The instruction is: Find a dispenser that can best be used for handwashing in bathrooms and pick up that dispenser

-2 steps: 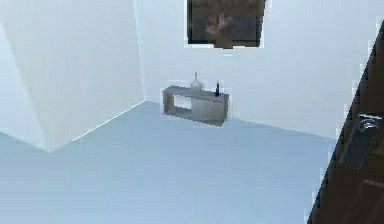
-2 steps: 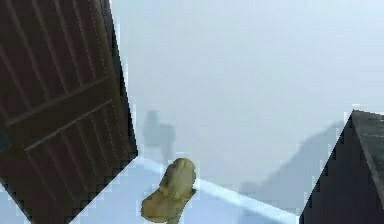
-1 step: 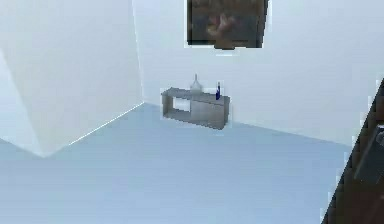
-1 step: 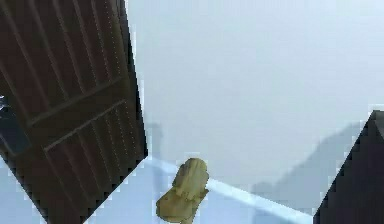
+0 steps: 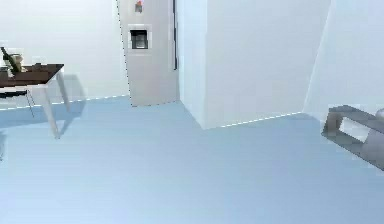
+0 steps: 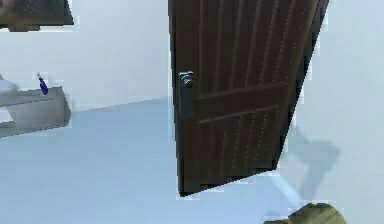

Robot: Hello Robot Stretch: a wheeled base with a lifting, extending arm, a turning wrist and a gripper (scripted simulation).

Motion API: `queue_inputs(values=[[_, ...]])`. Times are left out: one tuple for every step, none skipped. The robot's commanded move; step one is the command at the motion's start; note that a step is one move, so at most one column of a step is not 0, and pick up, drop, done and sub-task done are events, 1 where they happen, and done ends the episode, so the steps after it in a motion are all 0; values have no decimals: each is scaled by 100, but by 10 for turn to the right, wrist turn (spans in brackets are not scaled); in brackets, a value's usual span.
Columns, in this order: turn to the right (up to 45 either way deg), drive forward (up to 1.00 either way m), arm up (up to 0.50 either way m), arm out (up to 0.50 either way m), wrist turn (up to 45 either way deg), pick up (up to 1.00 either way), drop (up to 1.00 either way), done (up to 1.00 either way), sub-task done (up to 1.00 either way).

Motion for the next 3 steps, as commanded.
queue_inputs(values=[[-420, 0, 0, 0, 0, 0, 0, 0, 0], [0, 60, 0, 0, 0, 0, 0, 0, 0], [-450, 0, 0, 0, 0, 0, 0, 0, 0]])
